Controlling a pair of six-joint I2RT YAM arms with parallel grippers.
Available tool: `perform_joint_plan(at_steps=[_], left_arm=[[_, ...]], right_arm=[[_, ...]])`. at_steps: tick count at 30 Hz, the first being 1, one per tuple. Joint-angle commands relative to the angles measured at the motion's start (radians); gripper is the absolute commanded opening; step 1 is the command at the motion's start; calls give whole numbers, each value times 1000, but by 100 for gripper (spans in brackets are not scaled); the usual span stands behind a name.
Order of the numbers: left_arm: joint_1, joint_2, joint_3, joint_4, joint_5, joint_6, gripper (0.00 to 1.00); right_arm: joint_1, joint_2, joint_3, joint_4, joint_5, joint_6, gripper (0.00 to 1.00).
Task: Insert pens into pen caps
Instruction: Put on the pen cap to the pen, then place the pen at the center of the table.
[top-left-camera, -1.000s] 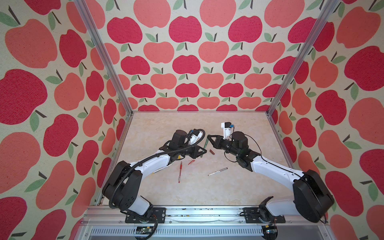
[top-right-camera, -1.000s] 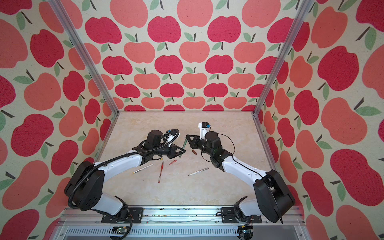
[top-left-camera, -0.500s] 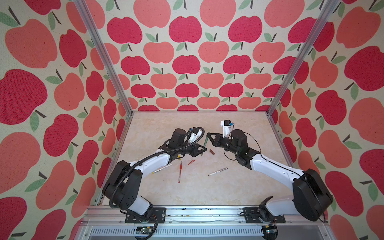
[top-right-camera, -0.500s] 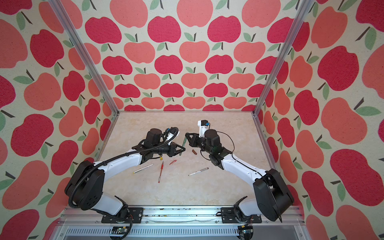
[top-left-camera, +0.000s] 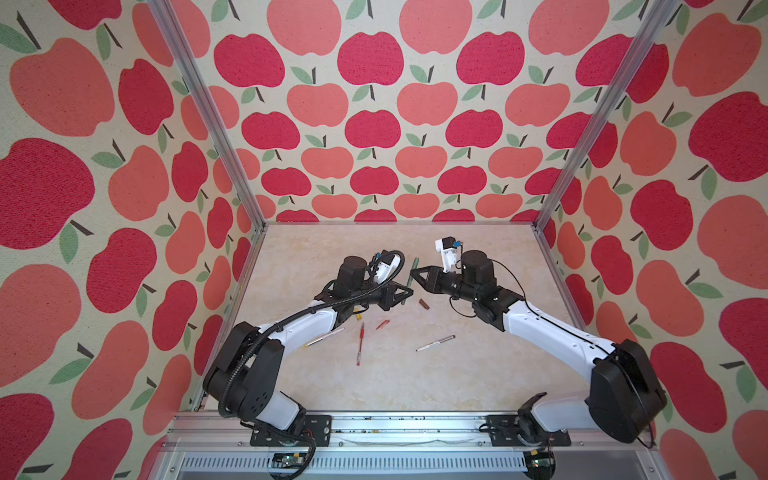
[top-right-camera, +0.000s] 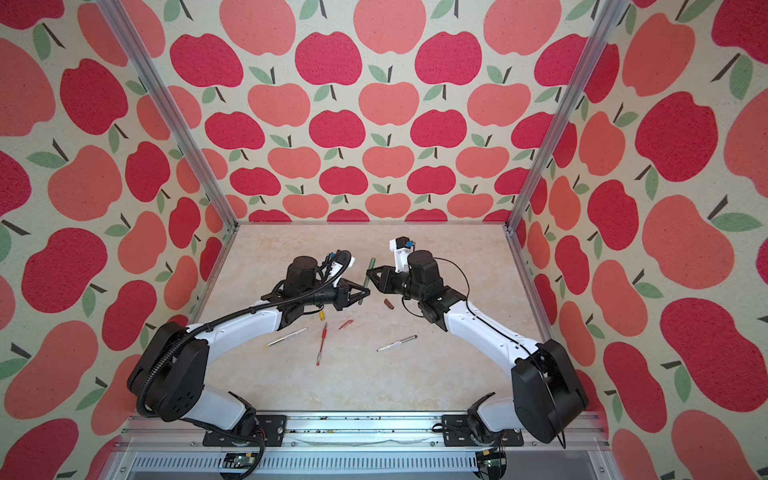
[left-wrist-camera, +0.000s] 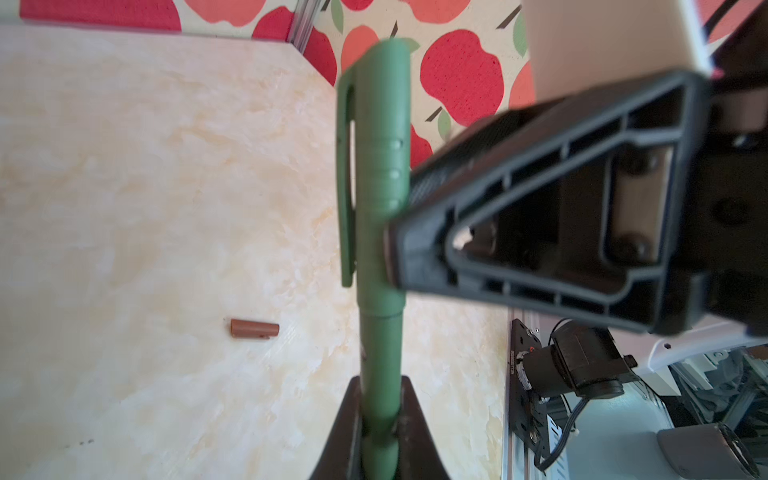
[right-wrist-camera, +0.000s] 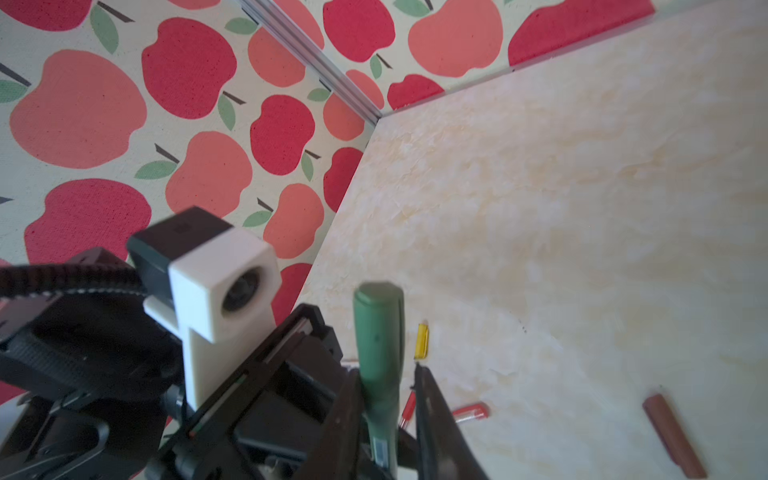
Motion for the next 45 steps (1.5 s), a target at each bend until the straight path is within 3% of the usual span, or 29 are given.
perform_joint_plan(at_steps=[1, 8, 15, 19, 24, 26, 29, 34, 39, 45], left_arm=[[9, -42, -8, 147, 0, 41, 0], [-25, -60, -44, 133, -38, 174, 0], [-90, -103, -98, 112, -131, 389, 0], [-98, -113, -123, 148, -156, 403, 0], [-108, -120, -115, 109, -223, 427, 0], [-107, -115, -96, 81, -289, 369, 0], [-91, -84, 5, -94, -388, 207, 0], [-87, 13, 189, -420, -469, 81, 0], [-87, 152, 383, -731, -581, -32, 0], [-93, 305, 519, -880, -616, -143, 0]], right_arm=[[-10, -52, 36, -186, -91, -53, 36], [-87, -147, 65, -248, -116, -70, 51], [-208, -209, 61, -167, -263, 48, 63], [-248, -207, 59, -146, -348, 65, 70], [-284, -228, 36, -172, -354, 48, 72], [-303, -240, 20, -174, -335, 52, 72], [-328, -249, 14, -262, -263, 11, 72], [-332, -248, 12, -462, -33, -110, 72], [-332, -240, -50, -436, 4, -131, 72], [-332, -251, -106, -412, 57, -158, 73]])
